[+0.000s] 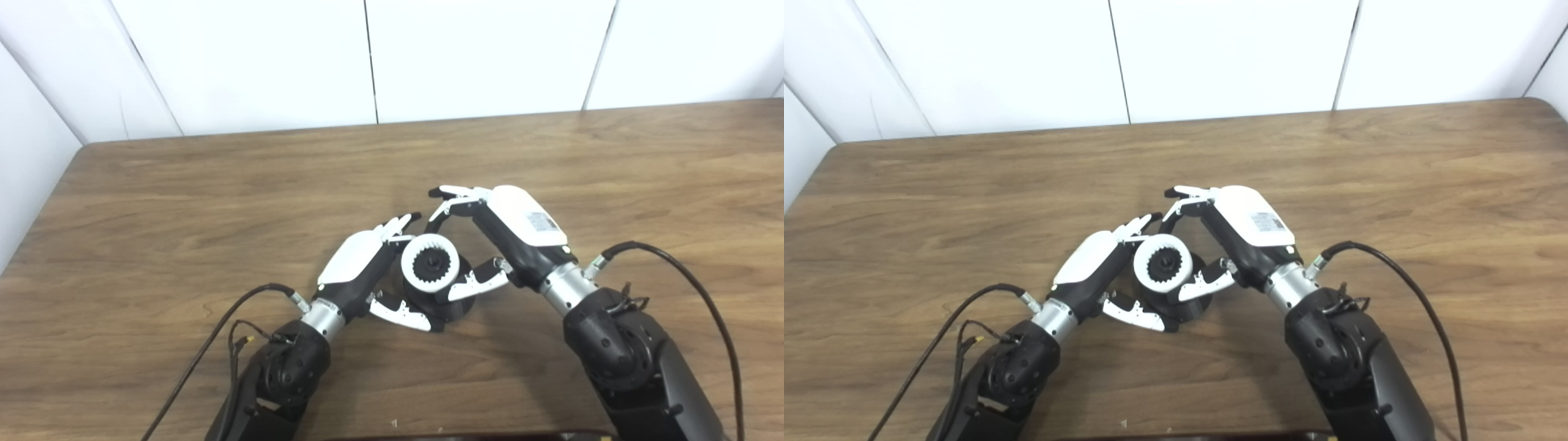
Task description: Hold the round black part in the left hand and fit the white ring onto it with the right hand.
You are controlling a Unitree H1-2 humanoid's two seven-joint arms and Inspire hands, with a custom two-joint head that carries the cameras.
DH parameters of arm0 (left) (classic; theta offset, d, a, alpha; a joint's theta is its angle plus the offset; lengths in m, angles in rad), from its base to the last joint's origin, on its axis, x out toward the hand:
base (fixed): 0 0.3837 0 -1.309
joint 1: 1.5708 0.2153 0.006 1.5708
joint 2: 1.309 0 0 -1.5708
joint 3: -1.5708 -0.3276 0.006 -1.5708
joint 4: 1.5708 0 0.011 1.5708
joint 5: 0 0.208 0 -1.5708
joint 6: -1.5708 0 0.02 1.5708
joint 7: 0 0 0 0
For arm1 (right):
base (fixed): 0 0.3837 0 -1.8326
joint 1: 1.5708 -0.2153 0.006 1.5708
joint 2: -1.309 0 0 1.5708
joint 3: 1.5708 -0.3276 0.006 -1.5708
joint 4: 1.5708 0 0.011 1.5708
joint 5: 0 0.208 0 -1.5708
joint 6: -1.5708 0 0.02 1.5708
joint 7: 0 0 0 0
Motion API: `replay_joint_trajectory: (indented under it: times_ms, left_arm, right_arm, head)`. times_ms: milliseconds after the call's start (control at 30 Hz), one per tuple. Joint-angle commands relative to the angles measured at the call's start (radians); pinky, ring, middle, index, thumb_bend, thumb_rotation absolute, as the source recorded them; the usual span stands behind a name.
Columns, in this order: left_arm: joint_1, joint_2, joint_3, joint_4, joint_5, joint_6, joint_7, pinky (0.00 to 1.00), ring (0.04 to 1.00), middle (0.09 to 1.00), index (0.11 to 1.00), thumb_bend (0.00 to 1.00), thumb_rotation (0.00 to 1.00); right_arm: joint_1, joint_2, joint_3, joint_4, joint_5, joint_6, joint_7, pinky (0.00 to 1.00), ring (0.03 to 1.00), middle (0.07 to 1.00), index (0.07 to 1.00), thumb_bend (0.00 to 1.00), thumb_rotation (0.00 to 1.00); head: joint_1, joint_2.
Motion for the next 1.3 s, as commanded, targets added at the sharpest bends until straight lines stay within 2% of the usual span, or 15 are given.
replay_joint_trajectory:
  times_ms: [0,367,733,1067,1167,1267]
  left_arm:
    - [-0.027,-0.006,-0.006,-0.037,-0.002,-0.023,0.018,0.99,1.000,1.000,0.633,0.96,0.36]
    - [-0.022,-0.001,-0.011,-0.058,-0.006,-0.012,0.018,1.00,1.000,1.000,0.623,0.96,0.37]
    - [-0.022,0.015,-0.005,-0.066,-0.002,0.007,0.017,1.00,1.000,1.000,0.631,0.95,0.35]
    - [-0.028,0.032,0.007,-0.071,-0.020,0.006,-0.001,1.00,1.000,1.000,0.627,0.94,0.33]
    - [-0.032,0.032,0.007,-0.071,-0.018,0.005,-0.003,0.99,1.000,1.000,0.624,0.95,0.34]
    - [-0.036,0.034,0.006,-0.068,-0.015,0.001,-0.002,0.99,1.000,1.000,0.623,0.95,0.35]
  right_arm:
    - [-0.053,0.011,0.006,0.016,-0.014,-0.035,-0.018,0.88,0.852,0.868,0.494,0.52,0.16]
    - [-0.043,0.004,0.006,0.094,-0.020,-0.076,-0.056,0.86,0.835,0.858,0.494,0.52,0.16]
    - [-0.006,-0.024,-0.022,0.056,0.000,-0.063,-0.039,0.92,0.848,0.863,0.494,0.52,0.16]
    - [0.046,-0.052,-0.035,0.045,-0.014,-0.072,-0.039,0.89,0.840,0.861,0.494,0.52,0.16]
    - [0.047,-0.064,-0.033,0.036,-0.023,-0.060,-0.017,0.88,0.846,0.869,0.496,0.52,0.16]
    - [0.037,-0.078,-0.023,0.020,-0.040,-0.034,0.030,0.87,0.864,0.891,0.671,0.78,0.37]
  head:
    - [0.001,0.000]
    - [0.005,0.011]
    - [0.002,0.023]
    - [-0.013,0.035]
    - [-0.014,0.037]
    - [-0.014,0.039]
